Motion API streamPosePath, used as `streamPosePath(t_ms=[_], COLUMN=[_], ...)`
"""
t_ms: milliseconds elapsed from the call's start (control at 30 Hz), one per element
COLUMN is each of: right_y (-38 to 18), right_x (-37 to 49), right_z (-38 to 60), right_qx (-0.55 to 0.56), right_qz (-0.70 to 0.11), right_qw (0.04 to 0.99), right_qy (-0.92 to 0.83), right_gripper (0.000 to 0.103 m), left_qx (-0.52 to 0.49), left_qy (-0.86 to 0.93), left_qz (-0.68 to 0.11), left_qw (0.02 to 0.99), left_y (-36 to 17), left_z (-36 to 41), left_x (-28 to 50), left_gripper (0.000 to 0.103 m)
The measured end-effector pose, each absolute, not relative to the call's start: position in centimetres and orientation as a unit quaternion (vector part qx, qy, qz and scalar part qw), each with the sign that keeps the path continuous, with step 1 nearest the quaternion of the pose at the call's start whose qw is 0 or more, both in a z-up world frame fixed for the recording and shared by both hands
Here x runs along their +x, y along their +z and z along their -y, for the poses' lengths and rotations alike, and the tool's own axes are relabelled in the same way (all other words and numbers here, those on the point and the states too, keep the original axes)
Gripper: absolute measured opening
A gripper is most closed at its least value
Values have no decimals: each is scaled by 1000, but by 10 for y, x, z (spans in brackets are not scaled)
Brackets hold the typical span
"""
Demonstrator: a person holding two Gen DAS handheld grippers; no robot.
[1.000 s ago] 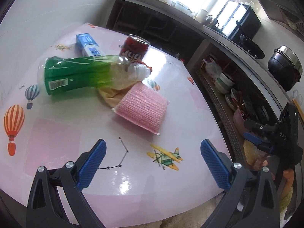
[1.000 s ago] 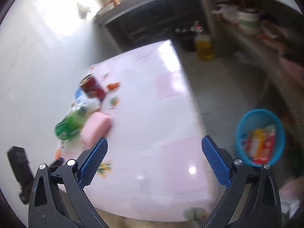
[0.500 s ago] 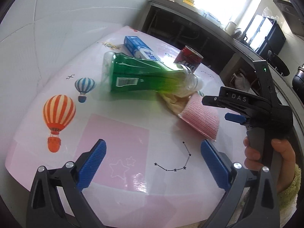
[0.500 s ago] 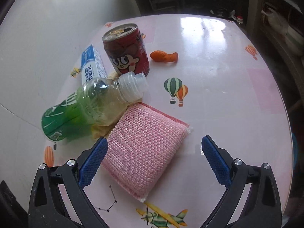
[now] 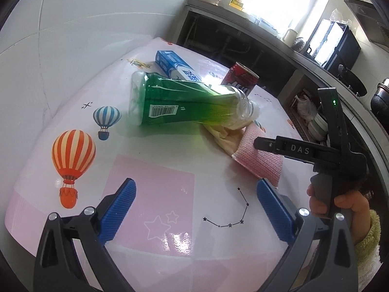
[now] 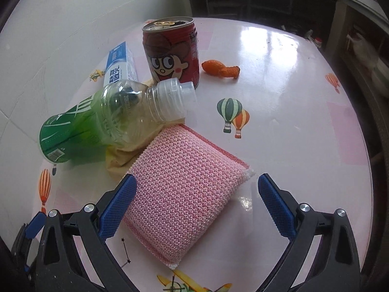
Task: Collect trash
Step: 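Close the right tool on the pink scrubber sponge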
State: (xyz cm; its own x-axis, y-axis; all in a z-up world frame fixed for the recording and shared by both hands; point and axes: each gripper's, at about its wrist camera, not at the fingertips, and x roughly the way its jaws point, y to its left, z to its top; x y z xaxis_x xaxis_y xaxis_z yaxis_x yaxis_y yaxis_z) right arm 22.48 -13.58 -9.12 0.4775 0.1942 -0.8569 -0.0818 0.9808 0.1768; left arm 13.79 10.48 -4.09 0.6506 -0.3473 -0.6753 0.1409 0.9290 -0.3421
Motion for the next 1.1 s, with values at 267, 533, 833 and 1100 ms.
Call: streamPosePath(t_ms=[267,533,833,1100], right_y=[-98,-73,-91,-92], right_x=[190,205,224,204], right_z=[168,166,128,171], right_qx=[38,85,58,96], right_qz=[-517,-494,-511,-515], right_qw=[849,860,850,842], right_qy=[104,98,115,129], right_gripper=[95,95,95,77], left_qx=[-119,-113,-130,-119], left_qy=[-207,-215,-183,-211], left_qz=[-376,-384,-387,-388], left_qw=[895,891,894,889], left_y=[-35,-35,-33,-32], left_z=[-90,-75,-87,-72], left_x=[133,135,132,139], left_gripper=[97,97,97,95])
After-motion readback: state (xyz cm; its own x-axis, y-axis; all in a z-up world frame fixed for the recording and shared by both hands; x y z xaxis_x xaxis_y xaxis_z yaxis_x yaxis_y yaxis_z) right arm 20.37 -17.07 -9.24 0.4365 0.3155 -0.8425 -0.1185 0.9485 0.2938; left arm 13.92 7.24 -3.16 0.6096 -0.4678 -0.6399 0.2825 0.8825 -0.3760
